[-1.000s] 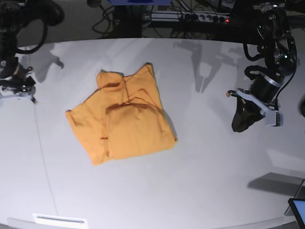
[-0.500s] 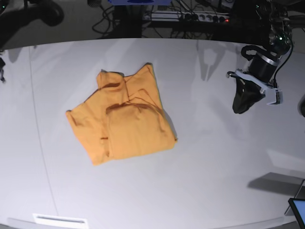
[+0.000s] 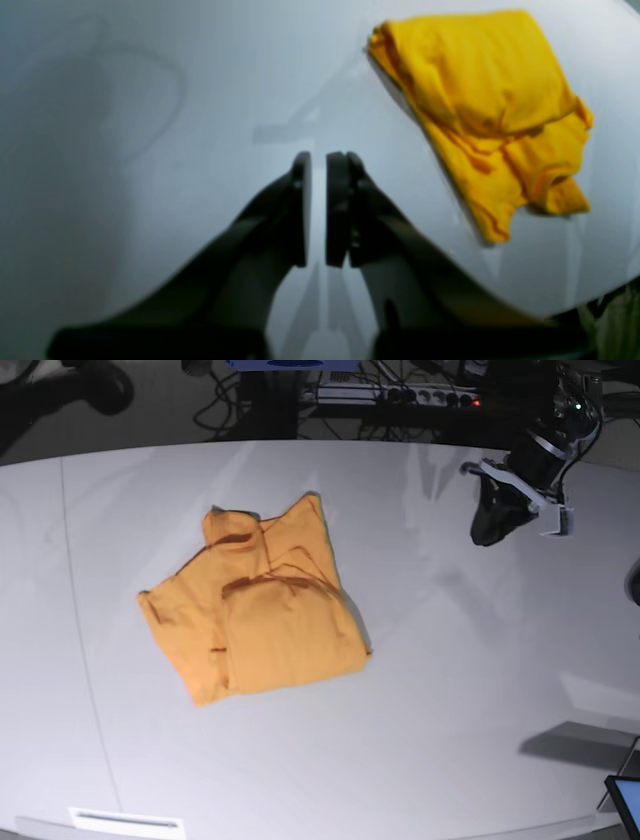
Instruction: Fold the T-shirt properly
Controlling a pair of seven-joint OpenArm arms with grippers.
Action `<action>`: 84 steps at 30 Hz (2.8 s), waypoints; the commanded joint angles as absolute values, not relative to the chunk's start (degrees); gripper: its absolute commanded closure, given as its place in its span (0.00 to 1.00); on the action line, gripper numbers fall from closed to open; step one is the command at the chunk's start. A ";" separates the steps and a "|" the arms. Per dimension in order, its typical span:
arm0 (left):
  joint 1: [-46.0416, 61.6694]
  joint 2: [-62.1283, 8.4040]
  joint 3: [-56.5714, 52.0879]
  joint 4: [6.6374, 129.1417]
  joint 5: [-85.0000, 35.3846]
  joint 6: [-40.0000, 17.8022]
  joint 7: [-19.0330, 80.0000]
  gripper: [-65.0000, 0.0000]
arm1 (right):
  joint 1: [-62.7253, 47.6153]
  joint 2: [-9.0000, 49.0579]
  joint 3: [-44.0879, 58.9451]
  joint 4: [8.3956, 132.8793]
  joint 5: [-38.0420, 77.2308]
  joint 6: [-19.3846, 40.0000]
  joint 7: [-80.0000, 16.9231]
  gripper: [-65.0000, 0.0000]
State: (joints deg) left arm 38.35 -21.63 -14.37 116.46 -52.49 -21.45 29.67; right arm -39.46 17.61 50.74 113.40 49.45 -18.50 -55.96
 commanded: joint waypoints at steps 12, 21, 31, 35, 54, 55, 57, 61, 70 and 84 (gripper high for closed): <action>48.75 -20.70 -10.59 117.49 -46.55 -24.84 28.18 0.93 | -48.66 14.64 51.38 113.98 49.45 -18.33 -55.16 0.94; 54.46 -14.64 6.11 117.41 -19.91 -24.84 25.98 0.93 | -53.05 14.64 51.12 113.89 49.45 -18.33 -55.25 0.94; 61.14 -14.64 8.57 116.09 -18.24 -24.57 18.51 0.94 | -55.60 15.25 41.63 109.58 49.19 -18.33 -55.25 0.94; 61.14 -13.14 9.19 112.48 -18.33 -24.48 22.46 0.94 | -53.23 16.13 31.08 104.57 42.15 -18.33 -54.81 0.94; 41.54 -9.36 13.32 62.37 -18.24 -16.22 24.48 0.94 | -30.37 14.73 -8.40 39.52 26.33 -18.33 -22.73 0.94; 39.96 -9.36 13.32 59.38 -18.24 -16.22 24.40 0.94 | -29.23 14.64 -11.03 35.91 26.33 -18.33 -19.91 0.94; 36.53 -9.27 13.32 52.88 -18.24 -16.22 24.04 0.94 | -26.77 13.93 -16.40 29.05 26.33 -18.33 -13.14 0.94; 29.93 -9.27 13.76 38.55 -18.24 -16.22 16.75 0.93 | -24.13 11.56 -23.69 18.77 26.33 -18.33 1.01 0.93; 21.14 -9.27 13.93 17.27 -18.24 -16.22 -5.93 0.93 | -20.53 10.51 -26.68 13.23 26.42 -18.33 13.23 0.93; 14.29 -6.11 14.02 9.71 -18.24 -16.22 -11.74 0.93 | -16.92 8.22 -26.68 13.05 26.68 -18.42 18.86 0.93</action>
